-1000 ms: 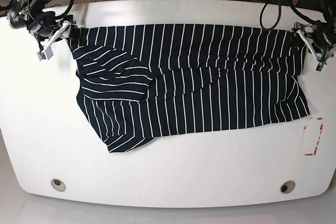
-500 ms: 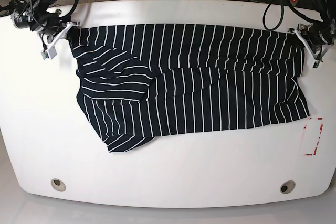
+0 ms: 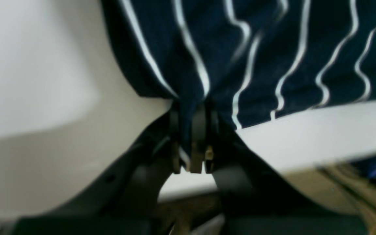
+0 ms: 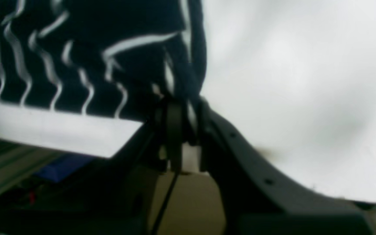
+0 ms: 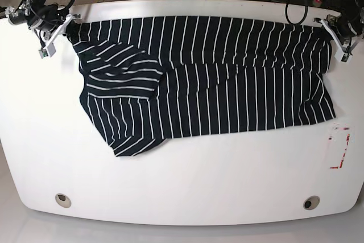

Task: Fold the T-shirt properly
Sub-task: 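Stretch the shirt edge taut between both grippers and release, then reach both grippers to the shirt's hem edge and grasp it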

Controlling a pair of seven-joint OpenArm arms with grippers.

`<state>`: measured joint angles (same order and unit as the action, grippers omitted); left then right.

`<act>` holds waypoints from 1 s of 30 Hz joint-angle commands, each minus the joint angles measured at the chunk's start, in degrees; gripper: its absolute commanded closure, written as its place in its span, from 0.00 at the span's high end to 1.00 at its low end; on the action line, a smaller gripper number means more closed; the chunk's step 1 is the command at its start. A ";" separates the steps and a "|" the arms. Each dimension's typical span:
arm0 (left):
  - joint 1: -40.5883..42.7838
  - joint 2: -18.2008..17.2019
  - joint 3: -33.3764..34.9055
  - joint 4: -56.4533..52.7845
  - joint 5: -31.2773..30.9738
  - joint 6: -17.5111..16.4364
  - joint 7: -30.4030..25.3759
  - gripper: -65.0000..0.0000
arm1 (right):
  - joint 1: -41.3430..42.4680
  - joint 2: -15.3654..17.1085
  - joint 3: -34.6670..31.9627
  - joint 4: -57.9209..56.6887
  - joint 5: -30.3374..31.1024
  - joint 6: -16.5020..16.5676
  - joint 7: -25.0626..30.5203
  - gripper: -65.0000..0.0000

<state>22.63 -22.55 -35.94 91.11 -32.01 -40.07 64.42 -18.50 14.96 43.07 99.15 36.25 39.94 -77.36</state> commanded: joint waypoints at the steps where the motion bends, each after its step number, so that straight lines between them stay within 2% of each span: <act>1: 1.76 -1.50 -0.76 3.61 0.23 0.07 -0.56 0.01 | -1.50 1.35 0.40 2.78 1.24 0.06 0.40 0.08; 5: 3.35 -1.50 -0.50 5.02 0.32 0.07 -0.56 0.02 | -3.70 1.35 0.49 3.40 4.06 0.06 0.40 0.09; 6: 3.43 -1.50 -0.41 5.02 0.32 0.07 -0.56 0.02 | -3.96 1.35 0.49 3.40 4.32 0.06 0.40 0.12; 9: 3.26 -1.50 -0.32 4.93 0.41 0.07 -0.56 0.06 | -4.14 1.35 0.49 3.40 4.67 0.06 0.40 0.31; 10: 3.17 -1.50 -0.32 4.93 0.23 0.07 -0.56 0.14 | -4.05 1.35 0.49 3.66 4.67 0.06 0.40 0.44; 12: 2.99 -1.50 -0.32 5.02 0.23 0.07 -0.56 0.31 | -4.05 1.35 0.93 4.98 4.50 0.06 0.40 0.62; 13: 2.38 -1.50 -0.32 5.02 0.23 0.07 -0.56 0.43 | -3.96 1.08 2.16 6.03 4.32 0.06 0.40 0.73; 15: 1.50 -1.50 -0.32 5.02 0.23 0.07 0.41 0.60 | -3.87 0.91 3.83 7.62 4.23 0.06 0.40 0.82; 17: 0.36 -1.67 -0.58 5.02 0.23 0.07 3.31 0.71 | -3.78 1.35 4.62 8.49 4.23 0.06 0.40 0.82; 19: -1.58 -2.20 -0.67 5.64 0.14 0.07 5.69 0.69 | -2.20 1.43 5.33 8.58 4.15 0.06 0.40 0.78; 22: -4.39 -2.20 -0.41 7.39 0.14 0.07 8.15 0.63 | 0.61 4.07 4.89 7.79 4.06 0.06 0.40 0.72; 24: -6.15 -2.03 -0.58 8.89 0.14 0.07 9.20 0.61 | 3.34 4.42 4.01 5.68 4.06 0.06 0.40 0.69; 27: -8.79 -1.94 -0.32 9.94 0.14 0.07 9.91 0.60 | 8.08 4.95 2.25 1.90 3.71 0.06 0.40 0.68; 30: -13.01 -1.94 -0.23 9.77 0.67 0.07 9.73 0.60 | 14.59 4.95 0.14 -2.58 0.19 0.06 0.48 0.68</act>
<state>12.36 -23.22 -35.90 100.09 -31.44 -39.97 74.65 -7.73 18.74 43.68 97.82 38.02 40.01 -77.58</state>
